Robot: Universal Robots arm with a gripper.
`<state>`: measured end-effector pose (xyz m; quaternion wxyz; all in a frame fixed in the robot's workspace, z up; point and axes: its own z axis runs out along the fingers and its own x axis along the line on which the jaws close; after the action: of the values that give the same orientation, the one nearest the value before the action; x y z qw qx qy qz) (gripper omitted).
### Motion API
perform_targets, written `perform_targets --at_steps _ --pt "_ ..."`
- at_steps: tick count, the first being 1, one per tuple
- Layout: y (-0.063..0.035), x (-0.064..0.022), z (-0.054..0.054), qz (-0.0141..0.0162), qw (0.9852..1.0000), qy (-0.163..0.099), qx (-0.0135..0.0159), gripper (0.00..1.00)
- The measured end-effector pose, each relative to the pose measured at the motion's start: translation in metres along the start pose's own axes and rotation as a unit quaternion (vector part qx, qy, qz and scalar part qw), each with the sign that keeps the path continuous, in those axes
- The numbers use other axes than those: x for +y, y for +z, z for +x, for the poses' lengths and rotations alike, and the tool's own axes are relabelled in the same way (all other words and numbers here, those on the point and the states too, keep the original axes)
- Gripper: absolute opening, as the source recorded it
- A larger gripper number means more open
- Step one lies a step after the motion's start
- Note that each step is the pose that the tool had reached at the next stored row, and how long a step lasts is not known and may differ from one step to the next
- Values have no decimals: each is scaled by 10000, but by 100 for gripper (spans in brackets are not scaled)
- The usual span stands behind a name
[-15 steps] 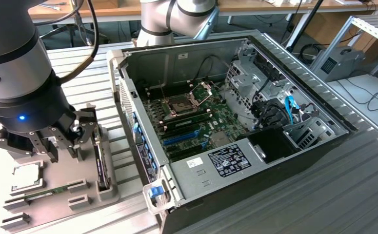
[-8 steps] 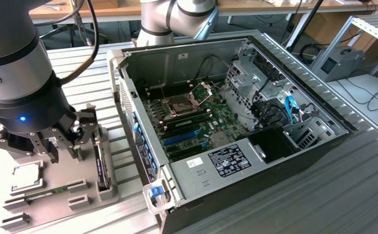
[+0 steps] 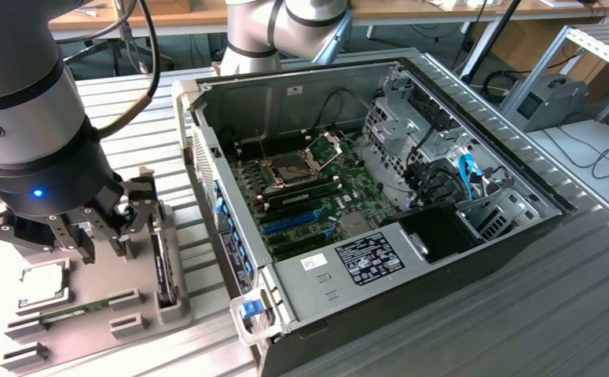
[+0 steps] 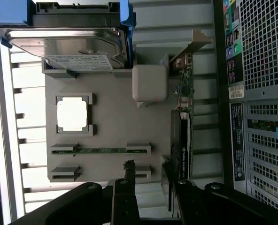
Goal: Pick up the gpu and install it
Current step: 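Pick up the gpu and move the gpu toward the slot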
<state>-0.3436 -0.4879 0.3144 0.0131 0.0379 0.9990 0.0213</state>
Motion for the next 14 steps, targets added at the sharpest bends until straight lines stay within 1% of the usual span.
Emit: perform_targets --at_steps 14 --pt "31 -1 1 0 10000 0 0 36"
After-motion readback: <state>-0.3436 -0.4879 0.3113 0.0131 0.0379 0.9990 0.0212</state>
